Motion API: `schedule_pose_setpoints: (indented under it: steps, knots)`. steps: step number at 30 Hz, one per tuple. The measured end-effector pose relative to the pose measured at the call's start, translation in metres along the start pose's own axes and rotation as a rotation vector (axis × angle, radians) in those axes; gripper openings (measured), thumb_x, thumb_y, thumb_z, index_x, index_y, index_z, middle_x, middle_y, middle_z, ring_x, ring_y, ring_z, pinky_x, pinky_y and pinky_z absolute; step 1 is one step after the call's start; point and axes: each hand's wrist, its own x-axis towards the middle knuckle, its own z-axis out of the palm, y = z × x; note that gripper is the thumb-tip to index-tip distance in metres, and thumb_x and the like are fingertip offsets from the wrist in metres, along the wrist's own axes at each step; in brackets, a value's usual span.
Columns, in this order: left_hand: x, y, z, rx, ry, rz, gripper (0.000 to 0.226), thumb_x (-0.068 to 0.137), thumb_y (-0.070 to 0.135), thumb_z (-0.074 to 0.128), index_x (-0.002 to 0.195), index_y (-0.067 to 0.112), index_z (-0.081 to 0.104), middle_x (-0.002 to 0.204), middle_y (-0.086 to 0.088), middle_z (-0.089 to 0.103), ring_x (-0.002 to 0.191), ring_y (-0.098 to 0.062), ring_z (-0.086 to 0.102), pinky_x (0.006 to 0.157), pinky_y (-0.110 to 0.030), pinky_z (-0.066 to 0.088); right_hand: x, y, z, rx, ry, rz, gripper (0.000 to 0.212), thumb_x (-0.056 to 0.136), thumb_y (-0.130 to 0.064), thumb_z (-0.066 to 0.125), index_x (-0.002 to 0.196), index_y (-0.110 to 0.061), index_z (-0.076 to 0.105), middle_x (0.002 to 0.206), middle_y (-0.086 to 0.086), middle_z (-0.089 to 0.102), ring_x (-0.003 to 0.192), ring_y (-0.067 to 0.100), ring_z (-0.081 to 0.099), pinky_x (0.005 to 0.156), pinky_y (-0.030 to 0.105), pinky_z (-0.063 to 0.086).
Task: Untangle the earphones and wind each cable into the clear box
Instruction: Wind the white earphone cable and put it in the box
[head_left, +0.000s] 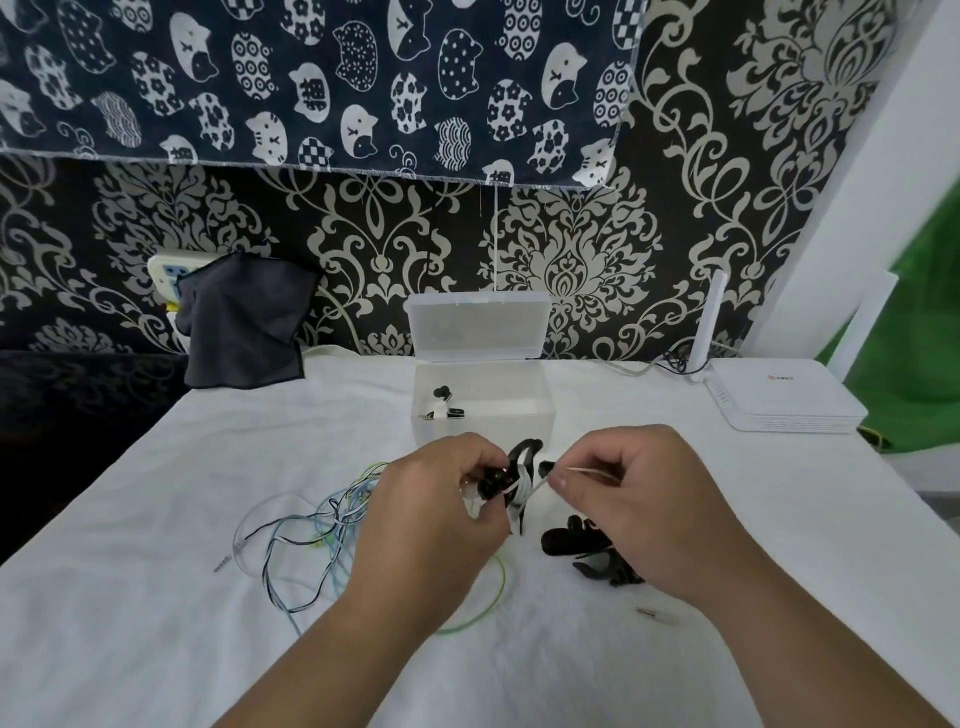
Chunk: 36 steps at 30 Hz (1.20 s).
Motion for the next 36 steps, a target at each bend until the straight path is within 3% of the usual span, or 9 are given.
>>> schedule_pose_setpoints:
  steps: [8,12,16,19,21,23,26,31,36]
  knots:
    - [0.002,-0.005,-0.007,0.019,-0.084,-0.011,0.026,0.071,0.01,0.074,0.083,0.033,0.07,0.07,0.026,0.064,0.079,0.002,0.059,0.065,-0.012,0.045,0.006,0.003,-0.015,-0.254,-0.011,-0.007,0.021,0.082,-0.014,0.076,0.066,-0.026,0.071,0.05,-0.02,0.053,0.051,0.0,0.052,0.053,0.01,0.038]
    - [0.005,-0.011,-0.011,0.079,-0.072,-0.068,0.026,0.072,0.011,0.071,0.082,0.034,0.068,0.064,0.024,0.06,0.075,0.003,0.058,0.06,-0.009,0.041,0.012,0.013,-0.026,-0.317,0.205,0.022,0.021,0.088,-0.022,0.071,0.068,-0.027,0.069,0.055,-0.022,0.058,0.055,-0.004,0.055,0.051,0.011,0.037]
    - [0.005,-0.013,-0.013,0.087,-0.075,-0.103,0.024,0.072,0.011,0.072,0.078,0.034,0.067,0.068,0.029,0.062,0.073,0.003,0.058,0.059,-0.01,0.042,0.021,0.016,-0.038,0.05,0.385,0.158,0.035,0.099,-0.032,0.057,0.071,-0.017,0.071,0.048,-0.001,0.049,0.045,0.011,0.04,0.056,0.029,0.039]
    - [0.004,-0.011,-0.012,0.075,-0.121,-0.098,0.026,0.072,0.014,0.073,0.077,0.038,0.065,0.067,0.028,0.063,0.072,0.003,0.059,0.059,-0.012,0.044,0.02,0.008,-0.038,0.578,0.277,0.339,0.037,0.103,-0.029,0.052,0.076,-0.008,0.067,0.047,0.0,0.027,0.04,0.014,0.021,0.047,0.029,0.036]
    - [0.004,-0.009,-0.01,0.055,-0.165,-0.08,0.023,0.072,0.015,0.074,0.078,0.036,0.067,0.068,0.029,0.063,0.071,0.005,0.059,0.058,-0.009,0.042,0.018,0.003,-0.037,0.78,0.185,0.405,0.037,0.103,-0.03,0.048,0.084,-0.006,0.068,0.047,0.001,0.029,0.039,0.014,0.021,0.043,0.027,0.035]
    - [0.002,-0.006,-0.008,0.055,-0.205,-0.058,0.021,0.073,0.015,0.073,0.078,0.034,0.068,0.072,0.032,0.062,0.072,0.008,0.058,0.059,-0.006,0.04,0.016,0.002,-0.036,0.873,0.092,0.401,0.038,0.104,-0.03,0.043,0.095,-0.005,0.069,0.051,0.007,0.046,0.041,0.019,0.04,0.051,0.032,0.045]
    - [0.0,-0.005,-0.005,0.011,-0.24,-0.049,0.025,0.073,0.014,0.074,0.075,0.038,0.066,0.071,0.029,0.063,0.073,0.005,0.06,0.06,-0.006,0.039,0.015,0.003,-0.034,0.943,0.006,0.31,0.036,0.104,-0.022,0.039,0.099,-0.002,0.069,0.077,0.019,0.07,0.071,0.031,0.07,0.073,0.041,0.06]
    - [0.0,-0.003,-0.004,-0.227,-0.279,-0.139,0.03,0.074,0.003,0.075,0.073,0.033,0.07,0.064,0.019,0.059,0.049,0.001,0.052,0.053,-0.007,0.037,0.015,0.003,-0.023,0.964,0.002,0.18,0.031,0.101,-0.005,0.036,0.108,0.002,0.065,0.104,0.026,0.072,0.1,0.036,0.071,0.094,0.047,0.055]
    - [0.004,-0.003,-0.006,-0.481,-0.302,-0.198,0.026,0.073,-0.006,0.074,0.078,0.019,0.074,0.071,-0.002,0.07,0.067,-0.01,0.063,0.061,-0.018,0.05,0.017,0.01,-0.018,1.024,0.057,0.232,0.029,0.099,-0.006,0.038,0.11,0.002,0.064,0.108,0.027,0.071,0.103,0.037,0.071,0.1,0.05,0.05]
